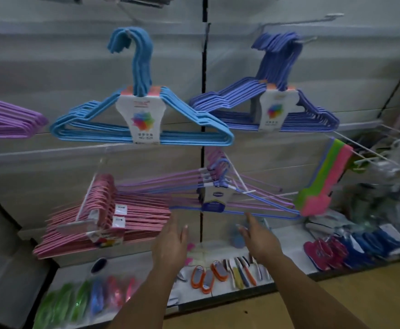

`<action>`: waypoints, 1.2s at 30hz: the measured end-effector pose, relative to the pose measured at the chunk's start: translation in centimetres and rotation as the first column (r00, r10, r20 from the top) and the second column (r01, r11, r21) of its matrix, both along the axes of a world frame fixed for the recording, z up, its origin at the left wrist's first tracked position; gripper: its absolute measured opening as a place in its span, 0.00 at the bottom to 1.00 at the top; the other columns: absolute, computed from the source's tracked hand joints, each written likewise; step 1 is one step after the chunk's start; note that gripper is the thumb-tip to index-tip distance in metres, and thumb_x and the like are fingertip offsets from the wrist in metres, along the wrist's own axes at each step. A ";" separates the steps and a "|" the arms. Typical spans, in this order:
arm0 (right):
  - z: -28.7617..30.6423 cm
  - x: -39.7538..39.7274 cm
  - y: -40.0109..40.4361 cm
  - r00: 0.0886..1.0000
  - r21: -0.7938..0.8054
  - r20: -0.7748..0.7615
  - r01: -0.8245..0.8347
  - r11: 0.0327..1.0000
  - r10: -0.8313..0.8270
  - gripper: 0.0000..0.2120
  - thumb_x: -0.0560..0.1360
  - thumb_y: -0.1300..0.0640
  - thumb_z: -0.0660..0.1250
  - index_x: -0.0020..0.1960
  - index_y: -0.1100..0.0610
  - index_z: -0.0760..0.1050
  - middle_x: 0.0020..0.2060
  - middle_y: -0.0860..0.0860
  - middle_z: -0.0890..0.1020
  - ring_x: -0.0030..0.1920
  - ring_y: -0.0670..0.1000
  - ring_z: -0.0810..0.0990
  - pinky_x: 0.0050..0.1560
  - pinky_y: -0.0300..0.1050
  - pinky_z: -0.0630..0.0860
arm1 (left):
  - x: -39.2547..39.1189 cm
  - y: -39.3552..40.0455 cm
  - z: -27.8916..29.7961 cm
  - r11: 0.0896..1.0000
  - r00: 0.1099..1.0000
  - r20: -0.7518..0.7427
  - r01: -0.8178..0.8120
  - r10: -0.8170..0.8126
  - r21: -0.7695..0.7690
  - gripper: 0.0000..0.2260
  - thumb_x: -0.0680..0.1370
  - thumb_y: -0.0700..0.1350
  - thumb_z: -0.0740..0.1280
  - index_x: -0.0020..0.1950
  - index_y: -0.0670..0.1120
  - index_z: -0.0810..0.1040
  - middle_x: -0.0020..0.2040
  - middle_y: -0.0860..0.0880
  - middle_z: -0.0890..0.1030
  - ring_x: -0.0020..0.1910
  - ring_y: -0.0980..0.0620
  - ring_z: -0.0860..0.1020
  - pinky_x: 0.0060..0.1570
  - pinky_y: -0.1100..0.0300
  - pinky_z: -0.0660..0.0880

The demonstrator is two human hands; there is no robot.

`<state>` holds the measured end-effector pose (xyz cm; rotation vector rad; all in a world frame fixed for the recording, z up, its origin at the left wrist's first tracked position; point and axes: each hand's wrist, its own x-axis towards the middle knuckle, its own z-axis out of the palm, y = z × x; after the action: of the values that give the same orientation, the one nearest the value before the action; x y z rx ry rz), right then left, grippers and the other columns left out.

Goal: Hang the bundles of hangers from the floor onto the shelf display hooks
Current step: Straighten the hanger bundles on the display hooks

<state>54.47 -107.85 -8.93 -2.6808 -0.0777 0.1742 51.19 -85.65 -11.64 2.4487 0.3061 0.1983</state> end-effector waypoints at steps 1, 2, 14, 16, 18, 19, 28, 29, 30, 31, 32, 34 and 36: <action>0.1 0.4 -0.7 1.000 0.013 0.010 0.014 1.000 -0.014 0.26 0.82 0.47 0.52 0.77 0.54 0.53 0.68 0.55 0.72 0.63 0.56 0.75 0.55 0.47 0.72 | 0.6 -0.6 0.1 1.000 1.000 0.008 0.006 -0.006 0.002 0.26 0.82 0.56 0.51 0.78 0.48 0.56 0.75 0.48 0.64 0.71 0.49 0.66 0.68 0.52 0.66; 0.2 0.9 -1.3 0.999 0.025 0.026 0.023 0.999 -0.024 0.25 0.82 0.48 0.53 0.76 0.54 0.53 0.68 0.56 0.72 0.62 0.56 0.75 0.55 0.48 0.72 | 1.3 -1.0 0.1 1.000 1.000 0.019 0.010 -0.010 0.001 0.25 0.82 0.55 0.51 0.77 0.47 0.56 0.76 0.48 0.62 0.73 0.49 0.64 0.70 0.52 0.64; -0.2 11.6 -4.0 0.999 -0.036 0.043 -0.031 0.999 0.033 0.25 0.83 0.52 0.53 0.78 0.53 0.52 0.69 0.56 0.70 0.66 0.57 0.71 0.58 0.47 0.70 | 12.1 -4.1 -0.2 0.999 0.999 0.025 0.024 -0.025 0.040 0.23 0.83 0.53 0.51 0.76 0.46 0.61 0.77 0.50 0.60 0.74 0.51 0.61 0.70 0.53 0.63; -0.3 13.7 -4.1 0.998 -0.047 0.045 -0.038 0.998 0.040 0.25 0.82 0.54 0.54 0.77 0.53 0.54 0.70 0.56 0.69 0.66 0.57 0.71 0.58 0.47 0.70 | 14.1 -4.1 -0.6 0.999 1.000 -0.003 0.012 -0.012 0.039 0.23 0.82 0.54 0.51 0.76 0.47 0.60 0.77 0.50 0.60 0.74 0.49 0.62 0.69 0.52 0.64; -0.7 15.4 -3.9 0.997 -0.035 0.048 -0.054 0.998 0.055 0.23 0.82 0.54 0.55 0.76 0.53 0.57 0.70 0.56 0.69 0.67 0.57 0.70 0.61 0.48 0.70 | 15.9 -4.2 -0.8 0.997 0.999 -0.033 0.029 -0.027 0.068 0.24 0.83 0.54 0.51 0.77 0.47 0.59 0.77 0.49 0.60 0.72 0.48 0.64 0.67 0.52 0.67; -1.1 16.4 -3.9 0.996 -0.042 0.045 -0.070 0.997 0.072 0.23 0.82 0.53 0.56 0.76 0.54 0.57 0.70 0.56 0.69 0.67 0.57 0.69 0.62 0.48 0.69 | 16.8 -4.4 -0.9 0.995 0.998 -0.041 0.042 -0.038 0.090 0.23 0.83 0.53 0.52 0.76 0.46 0.59 0.77 0.49 0.60 0.72 0.47 0.65 0.67 0.53 0.67; -2.6 21.9 -3.4 0.974 -0.173 -0.016 -0.226 0.959 0.226 0.29 0.81 0.48 0.57 0.78 0.52 0.50 0.74 0.53 0.63 0.70 0.56 0.66 0.65 0.48 0.67 | 21.8 -6.6 -1.7 0.971 0.992 -0.098 0.097 -0.077 0.217 0.22 0.83 0.46 0.53 0.77 0.45 0.56 0.77 0.48 0.57 0.76 0.51 0.57 0.72 0.57 0.58; -3.0 22.5 -3.3 0.968 -0.187 -0.014 -0.250 0.950 0.252 0.30 0.81 0.48 0.58 0.78 0.52 0.49 0.75 0.53 0.62 0.71 0.56 0.65 0.66 0.49 0.66 | 22.3 -6.8 -2.0 0.971 0.991 -0.109 0.105 -0.083 0.214 0.22 0.83 0.45 0.53 0.77 0.45 0.55 0.78 0.48 0.56 0.76 0.51 0.56 0.73 0.56 0.57; -3.5 22.7 -3.1 0.963 -0.201 -0.013 -0.268 0.942 0.271 0.31 0.80 0.48 0.59 0.78 0.52 0.48 0.75 0.52 0.61 0.72 0.55 0.63 0.66 0.49 0.66 | 22.6 -7.1 -2.4 0.967 0.986 -0.138 0.121 -0.092 0.222 0.22 0.83 0.44 0.53 0.78 0.46 0.54 0.78 0.49 0.55 0.76 0.51 0.55 0.73 0.56 0.57; -4.0 23.1 -3.0 0.958 -0.209 -0.011 -0.282 0.936 0.286 0.32 0.80 0.48 0.59 0.78 0.52 0.48 0.75 0.52 0.60 0.73 0.55 0.62 0.67 0.50 0.65 | 22.9 -7.3 -2.8 0.960 0.981 -0.168 0.138 -0.098 0.245 0.23 0.83 0.43 0.52 0.78 0.46 0.53 0.78 0.49 0.53 0.77 0.50 0.54 0.73 0.55 0.57; -4.5 23.3 -2.8 0.954 -0.213 -0.009 -0.293 0.932 0.298 0.33 0.80 0.47 0.59 0.78 0.52 0.47 0.76 0.51 0.58 0.73 0.55 0.60 0.69 0.51 0.64 | 23.3 -7.4 -3.2 0.951 0.976 -0.194 0.154 -0.103 0.268 0.23 0.83 0.43 0.52 0.78 0.47 0.52 0.79 0.49 0.52 0.77 0.50 0.53 0.73 0.55 0.57; -5.4 24.0 -2.5 0.945 -0.230 0.005 -0.318 0.920 0.328 0.34 0.80 0.46 0.59 0.78 0.53 0.45 0.77 0.52 0.55 0.75 0.55 0.57 0.71 0.52 0.61 | 24.3 -7.5 -3.9 0.945 0.976 -0.196 0.147 -0.091 0.291 0.23 0.83 0.45 0.53 0.78 0.49 0.52 0.78 0.50 0.52 0.76 0.49 0.54 0.71 0.54 0.59; -6.4 24.8 -2.2 0.935 -0.254 0.019 -0.339 0.906 0.355 0.35 0.80 0.44 0.57 0.78 0.53 0.43 0.77 0.52 0.51 0.75 0.56 0.55 0.72 0.52 0.58 | 25.2 -7.7 -4.5 0.937 0.980 -0.177 0.143 -0.090 0.317 0.24 0.83 0.48 0.53 0.78 0.50 0.52 0.78 0.50 0.52 0.76 0.49 0.54 0.71 0.51 0.59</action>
<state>79.25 -110.07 -15.37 -2.8998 -0.5958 0.2198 76.38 -93.33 -16.10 2.8125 0.2070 -0.0012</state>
